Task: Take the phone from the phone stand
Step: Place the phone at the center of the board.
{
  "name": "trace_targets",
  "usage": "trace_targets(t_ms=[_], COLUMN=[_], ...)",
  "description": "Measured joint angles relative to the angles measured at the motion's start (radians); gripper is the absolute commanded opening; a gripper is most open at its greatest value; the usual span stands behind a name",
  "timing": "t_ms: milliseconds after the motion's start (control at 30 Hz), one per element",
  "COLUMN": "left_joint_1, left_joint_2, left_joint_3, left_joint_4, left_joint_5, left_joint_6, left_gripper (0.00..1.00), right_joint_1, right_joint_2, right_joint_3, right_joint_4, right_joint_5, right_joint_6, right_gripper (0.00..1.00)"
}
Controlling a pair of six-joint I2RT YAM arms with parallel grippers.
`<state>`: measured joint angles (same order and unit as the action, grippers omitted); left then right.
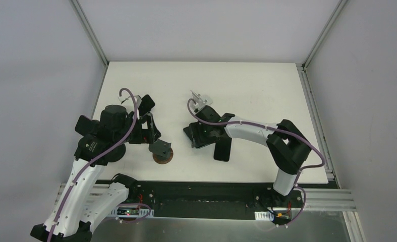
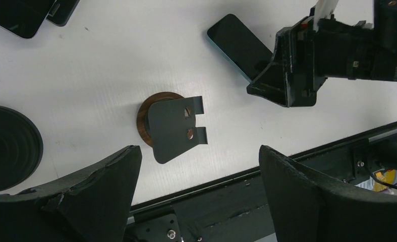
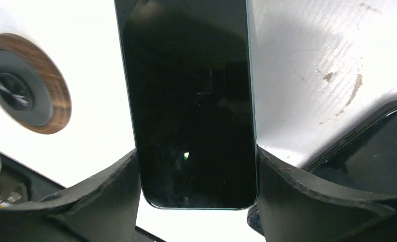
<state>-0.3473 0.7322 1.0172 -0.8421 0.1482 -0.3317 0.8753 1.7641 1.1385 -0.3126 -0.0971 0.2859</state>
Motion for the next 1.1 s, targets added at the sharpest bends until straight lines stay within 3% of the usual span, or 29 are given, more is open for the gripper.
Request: trace_targets(t_ms=[300, 667, 1100], left_joint_1=[0.0, 0.0, 0.0], left_joint_2=[-0.048, -0.087, -0.092], left_joint_3=[-0.019, -0.027, -0.035], left_joint_4=[0.0, 0.0, 0.0], left_joint_5=[-0.03, -0.049, -0.048], left_joint_6=[-0.017, -0.019, -0.019], left_gripper=[0.91, 0.91, 0.91], right_joint_1=[0.081, 0.16, 0.166], right_joint_2=[0.098, 0.19, 0.181], right_joint_3=[0.106, 0.232, 0.218], right_joint_4=[-0.132, -0.331, -0.364], right_joint_5=[0.172, 0.373, 0.399], right_joint_6=[0.02, 0.298, 0.547], right_gripper=[0.38, 0.42, 0.51])
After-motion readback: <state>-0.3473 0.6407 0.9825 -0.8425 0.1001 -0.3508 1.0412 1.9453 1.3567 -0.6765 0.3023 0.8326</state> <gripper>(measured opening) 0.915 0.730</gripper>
